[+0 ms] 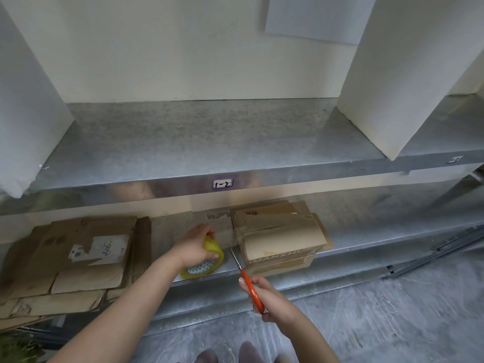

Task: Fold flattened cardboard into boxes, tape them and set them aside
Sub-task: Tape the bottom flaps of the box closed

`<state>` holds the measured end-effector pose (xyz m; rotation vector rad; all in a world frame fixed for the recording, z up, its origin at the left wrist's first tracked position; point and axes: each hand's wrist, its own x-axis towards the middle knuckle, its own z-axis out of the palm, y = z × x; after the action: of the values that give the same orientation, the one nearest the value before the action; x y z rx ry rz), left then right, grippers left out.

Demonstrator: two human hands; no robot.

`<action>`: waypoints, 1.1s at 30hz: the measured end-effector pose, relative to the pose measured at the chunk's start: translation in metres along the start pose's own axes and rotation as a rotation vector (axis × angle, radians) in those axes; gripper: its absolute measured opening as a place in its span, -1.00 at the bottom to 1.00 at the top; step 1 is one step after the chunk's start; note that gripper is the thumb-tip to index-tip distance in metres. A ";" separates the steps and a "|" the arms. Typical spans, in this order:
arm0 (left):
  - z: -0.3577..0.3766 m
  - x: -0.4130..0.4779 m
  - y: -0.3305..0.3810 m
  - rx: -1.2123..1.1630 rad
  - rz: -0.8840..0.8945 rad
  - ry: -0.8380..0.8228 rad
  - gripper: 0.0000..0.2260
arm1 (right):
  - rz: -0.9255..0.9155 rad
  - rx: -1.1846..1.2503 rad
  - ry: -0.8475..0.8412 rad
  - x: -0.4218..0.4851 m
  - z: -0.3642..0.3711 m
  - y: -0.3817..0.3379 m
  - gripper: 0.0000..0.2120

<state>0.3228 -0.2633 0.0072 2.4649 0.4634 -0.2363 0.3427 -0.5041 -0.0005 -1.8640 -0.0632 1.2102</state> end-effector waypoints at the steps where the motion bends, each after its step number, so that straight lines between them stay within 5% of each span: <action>1: 0.000 0.000 0.000 0.002 0.000 0.000 -0.62 | -0.003 0.010 -0.008 0.001 0.002 -0.002 -0.35; 12: 0.000 -0.001 -0.001 0.002 0.026 0.007 -0.62 | -0.021 0.136 -0.028 0.007 0.008 -0.021 -0.54; 17: 0.000 0.000 -0.001 0.016 0.030 0.000 -0.61 | -0.035 0.125 -0.016 0.009 0.003 -0.022 -0.49; 24: 0.000 0.001 -0.002 0.006 0.038 -0.005 -0.62 | -0.066 0.177 -0.027 0.012 0.004 -0.026 -0.81; 33: 0.001 0.000 -0.001 0.031 0.055 -0.002 -0.63 | -0.090 0.122 0.049 0.024 0.004 -0.018 -0.82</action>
<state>0.3225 -0.2629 0.0061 2.5032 0.3937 -0.2243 0.3595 -0.4786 -0.0057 -1.7647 -0.0441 1.0828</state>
